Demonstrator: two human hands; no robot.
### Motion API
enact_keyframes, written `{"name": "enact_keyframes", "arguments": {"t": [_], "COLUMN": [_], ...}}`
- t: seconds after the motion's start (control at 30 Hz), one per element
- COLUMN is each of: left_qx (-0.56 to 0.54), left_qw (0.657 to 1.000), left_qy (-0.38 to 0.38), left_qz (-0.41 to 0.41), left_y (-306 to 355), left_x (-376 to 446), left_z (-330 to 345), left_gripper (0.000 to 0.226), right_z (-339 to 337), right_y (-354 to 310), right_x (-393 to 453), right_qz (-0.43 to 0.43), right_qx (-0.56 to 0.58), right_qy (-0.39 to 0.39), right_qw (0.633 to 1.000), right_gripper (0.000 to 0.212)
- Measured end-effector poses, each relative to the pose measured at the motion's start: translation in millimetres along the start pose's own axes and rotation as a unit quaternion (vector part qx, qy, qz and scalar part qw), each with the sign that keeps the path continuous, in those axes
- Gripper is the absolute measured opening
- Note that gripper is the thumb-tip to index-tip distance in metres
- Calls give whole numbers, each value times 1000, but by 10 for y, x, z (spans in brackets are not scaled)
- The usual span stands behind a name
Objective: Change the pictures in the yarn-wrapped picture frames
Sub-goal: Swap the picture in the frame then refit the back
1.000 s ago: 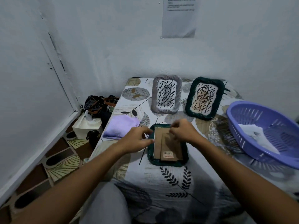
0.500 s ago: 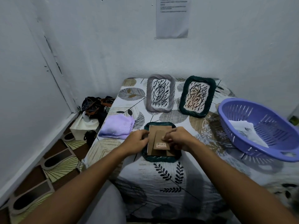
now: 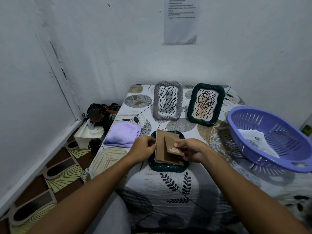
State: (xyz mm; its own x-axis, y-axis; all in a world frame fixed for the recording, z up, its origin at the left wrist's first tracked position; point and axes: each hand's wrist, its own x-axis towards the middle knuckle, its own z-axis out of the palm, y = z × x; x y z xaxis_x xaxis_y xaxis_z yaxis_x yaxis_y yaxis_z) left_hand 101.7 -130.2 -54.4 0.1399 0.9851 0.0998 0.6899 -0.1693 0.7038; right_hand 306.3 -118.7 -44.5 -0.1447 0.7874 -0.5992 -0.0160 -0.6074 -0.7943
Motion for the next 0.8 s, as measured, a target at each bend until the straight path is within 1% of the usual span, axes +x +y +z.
{"name": "enact_keyframes", "arguments": {"t": [0.07, 0.1, 0.17, 0.23, 0.3, 0.37, 0.57, 0.63, 0.7, 0.8], "left_qx": [-31, -54, -114, -138, -125, -115, -128, -161, -214, -264], "left_qw": [998, 995, 986, 979, 979, 980, 975, 968, 952, 934], "left_qy": [38, 44, 31, 15, 11, 4, -3, -10, -29, -40], "left_qz": [-39, -65, -116, -150, -159, -160, -180, -193, -216, -236], "left_y": [51, 82, 136, 185, 199, 197, 163, 176, 199, 203], "left_x": [19, 40, 81, 96, 97, 93, 83, 86, 71, 60], "left_z": [27, 41, 66, 85, 96, 105, 127, 111, 86, 59], "left_gripper": [16, 13, 9, 9, 6, 9, 6, 4, 5, 13], "right_z": [-3, -3, -5, -14, -16, -11, 13, 22, 26, 19], "right_y": [0, 0, 2, 6, 9, 12, 8, 2, 3, -3], "right_x": [-8, -10, -9, -7, -12, -18, -34, -49, -68, -93], "right_qz": [0, -1, -2, -3, -4, -4, -5, -9, -19, -43], "right_qx": [7, 10, 14, 17, 20, 22, 19, 15, 4, -26], "right_qy": [-4, -5, -3, -1, 2, 4, 4, 4, 11, 38], "right_qw": [1000, 1000, 1000, 1000, 1000, 1000, 1000, 1000, 1000, 998], "right_gripper": [30, 30, 29, 28, 26, 25, 21, 19, 20, 21]}}
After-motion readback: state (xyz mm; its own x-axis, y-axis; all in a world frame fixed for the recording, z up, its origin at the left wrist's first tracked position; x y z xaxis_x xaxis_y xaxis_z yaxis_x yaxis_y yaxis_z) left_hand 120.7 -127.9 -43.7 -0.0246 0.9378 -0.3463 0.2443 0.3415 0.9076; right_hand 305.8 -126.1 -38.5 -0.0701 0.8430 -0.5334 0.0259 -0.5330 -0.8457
